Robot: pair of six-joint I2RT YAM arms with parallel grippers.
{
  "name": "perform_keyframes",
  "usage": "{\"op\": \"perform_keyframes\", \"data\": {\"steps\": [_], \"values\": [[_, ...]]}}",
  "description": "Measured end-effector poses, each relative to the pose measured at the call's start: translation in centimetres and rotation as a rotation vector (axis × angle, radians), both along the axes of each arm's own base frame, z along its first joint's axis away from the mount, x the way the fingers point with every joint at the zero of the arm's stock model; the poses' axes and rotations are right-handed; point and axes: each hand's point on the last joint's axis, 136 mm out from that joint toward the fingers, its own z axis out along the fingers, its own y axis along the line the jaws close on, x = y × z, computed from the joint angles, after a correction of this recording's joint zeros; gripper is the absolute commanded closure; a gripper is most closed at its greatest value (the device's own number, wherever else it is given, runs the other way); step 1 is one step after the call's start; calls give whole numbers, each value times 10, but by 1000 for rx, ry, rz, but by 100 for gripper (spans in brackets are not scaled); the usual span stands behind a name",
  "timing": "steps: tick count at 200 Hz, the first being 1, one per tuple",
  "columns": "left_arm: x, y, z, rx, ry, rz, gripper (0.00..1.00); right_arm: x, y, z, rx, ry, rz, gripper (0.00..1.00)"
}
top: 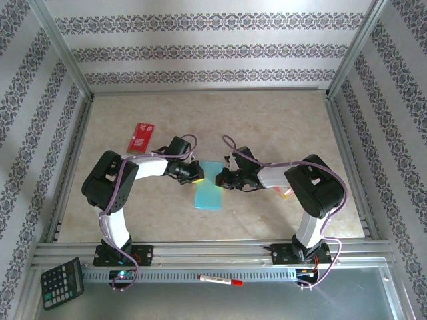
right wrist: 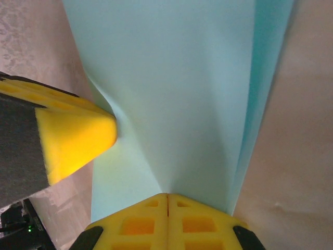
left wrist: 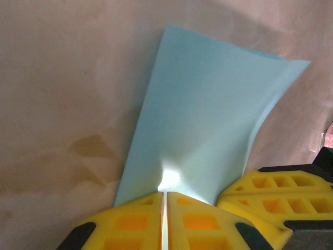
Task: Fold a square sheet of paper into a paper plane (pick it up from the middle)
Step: First fold in half a square sheet of paper at the center of the table.
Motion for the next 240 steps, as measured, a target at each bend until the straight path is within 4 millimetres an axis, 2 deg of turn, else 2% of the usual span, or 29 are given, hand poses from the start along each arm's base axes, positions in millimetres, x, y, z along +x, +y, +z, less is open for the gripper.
{"op": "perform_keyframes", "data": {"steps": [35,72,95,118,161,206,240], "values": [[4,2,8,-23,-12,-5,83,0,0,0,0,0,0,100],[20,-10,40,-84,-78,-19,82,0,0,0,0,0,0,100],[34,-16,50,-93,-112,-24,83,0,0,0,0,0,0,100],[44,-19,41,-80,-114,-32,83,0,0,0,0,0,0,100],[47,-9,2,-33,-39,-32,83,0,0,0,1,-4,0,100],[60,5,6,-27,-60,-6,78,0,-1,0,4,-13,-3,100],[54,6,21,-46,-76,5,77,0,-1,0,2,-15,-4,100]]}}
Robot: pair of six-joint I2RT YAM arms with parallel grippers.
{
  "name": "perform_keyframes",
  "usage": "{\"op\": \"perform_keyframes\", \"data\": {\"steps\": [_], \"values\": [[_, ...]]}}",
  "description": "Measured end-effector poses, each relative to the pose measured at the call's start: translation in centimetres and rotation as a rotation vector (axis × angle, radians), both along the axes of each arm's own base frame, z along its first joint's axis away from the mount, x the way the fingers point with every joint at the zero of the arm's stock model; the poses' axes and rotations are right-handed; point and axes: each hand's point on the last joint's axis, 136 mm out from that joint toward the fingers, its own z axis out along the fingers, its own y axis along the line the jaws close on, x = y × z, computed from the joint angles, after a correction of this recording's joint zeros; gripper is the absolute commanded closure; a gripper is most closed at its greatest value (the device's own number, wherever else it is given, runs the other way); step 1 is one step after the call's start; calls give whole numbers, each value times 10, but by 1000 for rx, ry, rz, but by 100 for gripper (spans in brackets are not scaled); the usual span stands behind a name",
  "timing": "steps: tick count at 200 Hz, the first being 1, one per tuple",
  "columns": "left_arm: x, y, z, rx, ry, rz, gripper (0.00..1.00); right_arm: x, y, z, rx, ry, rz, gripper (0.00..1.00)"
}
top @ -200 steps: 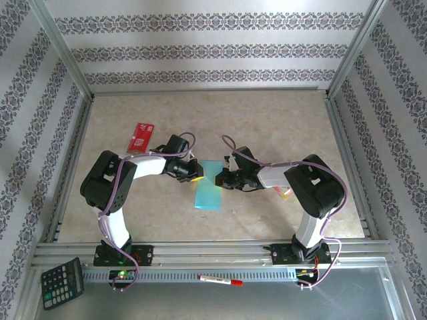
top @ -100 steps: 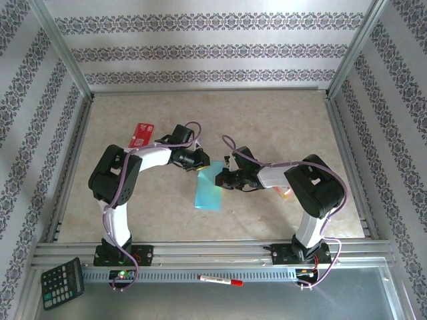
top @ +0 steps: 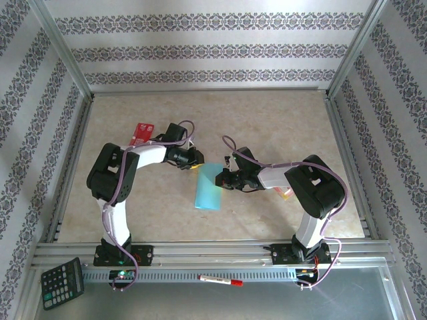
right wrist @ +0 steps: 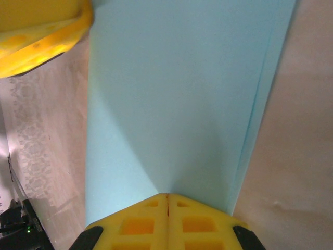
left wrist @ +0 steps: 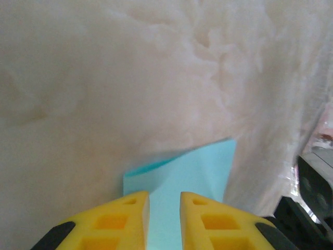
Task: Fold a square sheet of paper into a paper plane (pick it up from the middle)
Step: First fold in half a square sheet of paper at the center of the table.
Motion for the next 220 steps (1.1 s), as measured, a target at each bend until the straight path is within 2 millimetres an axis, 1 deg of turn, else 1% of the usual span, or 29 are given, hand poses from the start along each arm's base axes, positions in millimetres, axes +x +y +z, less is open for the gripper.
{"op": "perform_keyframes", "data": {"steps": [11,26,40,54,73,99,130,158,178,199,209,220], "values": [[-7,-1,6,-11,-4,0,77,0,0,0,0,0,0,100],[-17,-8,14,-35,-9,-11,77,0,0,0,0,-1,0,100],[-24,-14,15,-48,-4,-25,77,0,0,0,1,-1,0,100],[-29,-17,9,-44,10,-34,78,0,0,0,1,-2,0,100],[-31,-17,0,-33,31,-34,78,0,0,0,1,-2,0,100],[-30,-10,-15,-4,52,-20,79,0,-1,0,0,-2,-1,100],[-26,0,-17,13,45,-14,78,0,-1,0,-1,-5,-2,100],[-28,5,-12,22,33,-7,76,0,-1,0,0,-4,-2,100],[-34,4,1,10,10,-12,75,0,-1,0,0,-5,-2,100],[-45,-8,16,-20,-8,-37,75,-1,-1,0,-1,-6,-3,100],[-49,-13,16,-29,-5,-48,76,-1,-1,0,-2,-5,-3,100],[-56,-16,11,-26,13,-56,77,-1,-1,0,-1,-6,-3,100]]}}
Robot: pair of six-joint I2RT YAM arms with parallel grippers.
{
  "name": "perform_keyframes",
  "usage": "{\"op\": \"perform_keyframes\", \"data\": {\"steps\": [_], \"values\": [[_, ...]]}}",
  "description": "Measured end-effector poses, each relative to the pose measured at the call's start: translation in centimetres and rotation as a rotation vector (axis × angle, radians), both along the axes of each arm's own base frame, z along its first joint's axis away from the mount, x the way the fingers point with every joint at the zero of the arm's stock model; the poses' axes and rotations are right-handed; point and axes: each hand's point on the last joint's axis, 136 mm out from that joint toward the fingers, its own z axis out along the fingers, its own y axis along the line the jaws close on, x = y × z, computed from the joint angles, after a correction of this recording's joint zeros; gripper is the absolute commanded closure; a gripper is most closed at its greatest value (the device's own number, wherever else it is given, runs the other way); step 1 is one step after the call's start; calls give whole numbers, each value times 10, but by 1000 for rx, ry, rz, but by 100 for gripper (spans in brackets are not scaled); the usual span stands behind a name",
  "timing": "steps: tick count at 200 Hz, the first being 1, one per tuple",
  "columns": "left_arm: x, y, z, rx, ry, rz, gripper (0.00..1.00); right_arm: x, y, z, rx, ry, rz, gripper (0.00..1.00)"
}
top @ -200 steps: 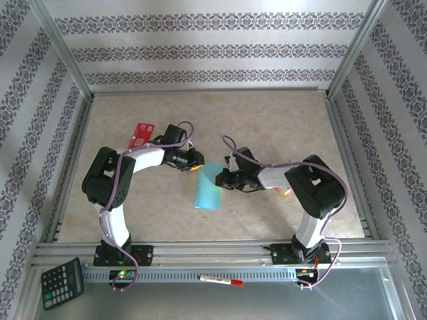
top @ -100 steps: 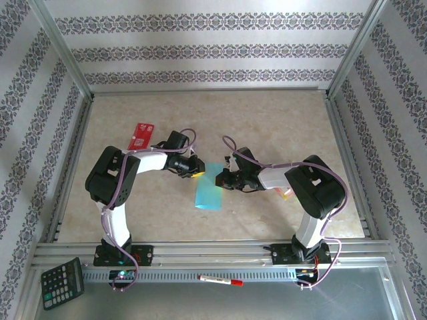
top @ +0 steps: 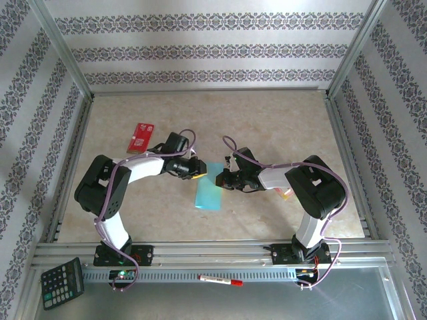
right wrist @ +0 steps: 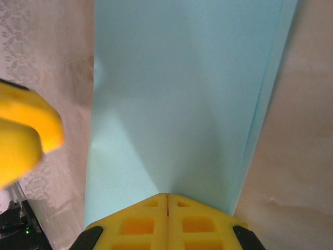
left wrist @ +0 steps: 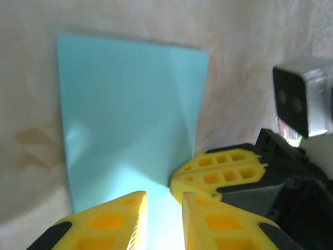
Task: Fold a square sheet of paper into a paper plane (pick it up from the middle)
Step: First fold in half a square sheet of paper at the center of the table.
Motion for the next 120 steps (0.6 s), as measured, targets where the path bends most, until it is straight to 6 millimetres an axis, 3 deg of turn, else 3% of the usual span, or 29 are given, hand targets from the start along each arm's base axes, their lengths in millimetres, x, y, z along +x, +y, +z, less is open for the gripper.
{"op": "perform_keyframes", "data": {"steps": [39,87,120], "values": [[-15,9,-30,51,71,9,79,0,0,0,0,0,0,100],[-16,17,-29,49,55,15,77,0,0,0,0,-1,0,100],[-27,18,-17,46,46,17,74,0,0,0,0,0,0,100]]}}
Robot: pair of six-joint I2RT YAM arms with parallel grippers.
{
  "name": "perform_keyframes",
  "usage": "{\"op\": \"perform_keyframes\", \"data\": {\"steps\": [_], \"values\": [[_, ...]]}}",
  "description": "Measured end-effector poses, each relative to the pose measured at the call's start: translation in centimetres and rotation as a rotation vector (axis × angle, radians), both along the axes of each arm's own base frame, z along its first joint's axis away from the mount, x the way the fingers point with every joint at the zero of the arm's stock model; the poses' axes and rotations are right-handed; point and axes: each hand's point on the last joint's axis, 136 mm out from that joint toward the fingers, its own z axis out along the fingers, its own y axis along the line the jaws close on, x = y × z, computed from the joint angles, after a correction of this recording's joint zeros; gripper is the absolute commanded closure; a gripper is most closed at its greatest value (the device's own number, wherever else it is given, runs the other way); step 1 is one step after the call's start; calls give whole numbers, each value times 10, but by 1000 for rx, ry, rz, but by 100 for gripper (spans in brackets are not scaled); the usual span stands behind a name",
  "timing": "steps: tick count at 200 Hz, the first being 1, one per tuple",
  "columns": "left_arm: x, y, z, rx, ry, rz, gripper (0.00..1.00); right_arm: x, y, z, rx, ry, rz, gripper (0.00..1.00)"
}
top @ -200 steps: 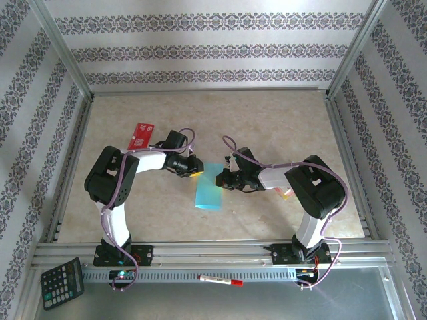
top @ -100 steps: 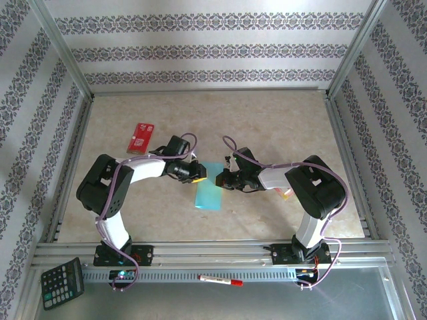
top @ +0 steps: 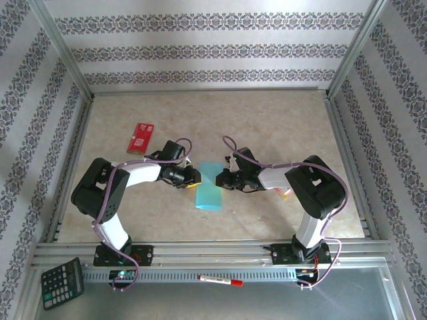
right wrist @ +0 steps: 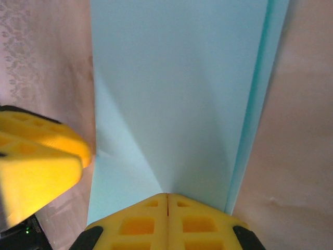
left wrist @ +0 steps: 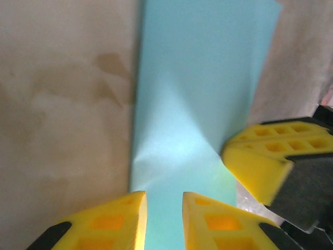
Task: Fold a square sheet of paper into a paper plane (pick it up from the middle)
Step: First fold in half a square sheet of paper at the center of the table.
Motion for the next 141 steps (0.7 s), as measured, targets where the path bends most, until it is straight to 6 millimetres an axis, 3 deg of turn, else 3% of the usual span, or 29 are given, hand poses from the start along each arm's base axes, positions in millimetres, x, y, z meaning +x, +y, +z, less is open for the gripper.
{"op": "perform_keyframes", "data": {"steps": [22,41,72,107,141], "values": [[-8,-14,11,-34,-10,-20,74,0,0,0,0,0,0,100],[-15,-20,7,-41,9,-30,75,0,0,0,0,0,0,100],[-23,-12,-13,1,56,-21,76,0,0,0,0,0,0,100],[-26,-5,-12,16,41,-18,75,0,0,0,0,0,0,100],[-43,5,-1,18,38,-12,74,0,0,0,0,0,0,100]]}}
